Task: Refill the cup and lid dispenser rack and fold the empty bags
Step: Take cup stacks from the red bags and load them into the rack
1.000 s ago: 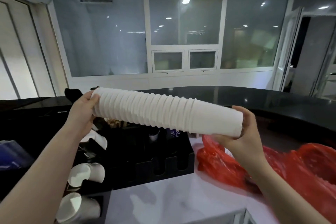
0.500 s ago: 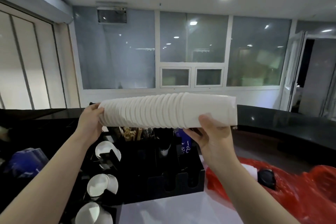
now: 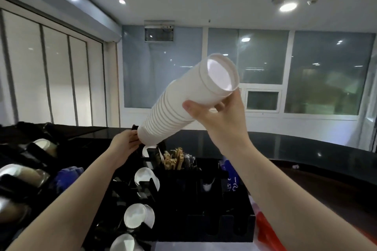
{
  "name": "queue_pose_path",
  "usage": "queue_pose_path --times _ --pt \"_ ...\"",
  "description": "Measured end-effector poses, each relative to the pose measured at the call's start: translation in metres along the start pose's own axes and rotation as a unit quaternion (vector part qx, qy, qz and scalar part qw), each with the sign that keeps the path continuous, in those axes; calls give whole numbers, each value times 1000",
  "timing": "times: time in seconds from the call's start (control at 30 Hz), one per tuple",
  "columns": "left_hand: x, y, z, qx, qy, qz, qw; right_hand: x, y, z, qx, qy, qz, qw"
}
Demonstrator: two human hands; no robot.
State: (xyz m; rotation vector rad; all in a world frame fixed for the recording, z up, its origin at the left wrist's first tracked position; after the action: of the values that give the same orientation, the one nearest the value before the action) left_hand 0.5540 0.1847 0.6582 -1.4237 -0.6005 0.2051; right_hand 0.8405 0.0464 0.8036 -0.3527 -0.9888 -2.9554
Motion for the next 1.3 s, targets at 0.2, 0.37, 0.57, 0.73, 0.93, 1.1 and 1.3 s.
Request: queue_pose_path --times 0.2,0.37,0.57,0.73,0.93,1.1,1.3 --pt "-20 6 29 23 -31 125 991 48 6 8 -32 41 -43 998" --pt "-20 4 55 42 10 164 985 87 -2 15 -41 46 -86 994" --pt "-24 38 90 -20 62 218 974 119 -26 17 -35 39 -141 989" --pt "-22 53 103 -50 78 195 976 136 -40 14 -31 32 -171 984" --pt "-18 63 109 -71 115 158 978 151 -42 21 -30 18 -199 979" --pt "-18 62 110 -68 130 134 980 164 -39 22 -49 13 -225 973" --pt "-20 67 108 -68 153 141 976 176 -36 23 -65 29 -265 962"
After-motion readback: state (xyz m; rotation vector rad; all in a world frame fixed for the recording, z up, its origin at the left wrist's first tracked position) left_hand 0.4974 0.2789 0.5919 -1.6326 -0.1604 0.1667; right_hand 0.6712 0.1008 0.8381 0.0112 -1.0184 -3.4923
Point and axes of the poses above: each hand's wrist, its own z-axis towards the middle knuckle, its own x-axis out of the palm, y = z × x, the point moved 8 cm from there along z, towards the middle knuckle, and after that the axes turned 12 degrees about -y, right-handed, at the moved point
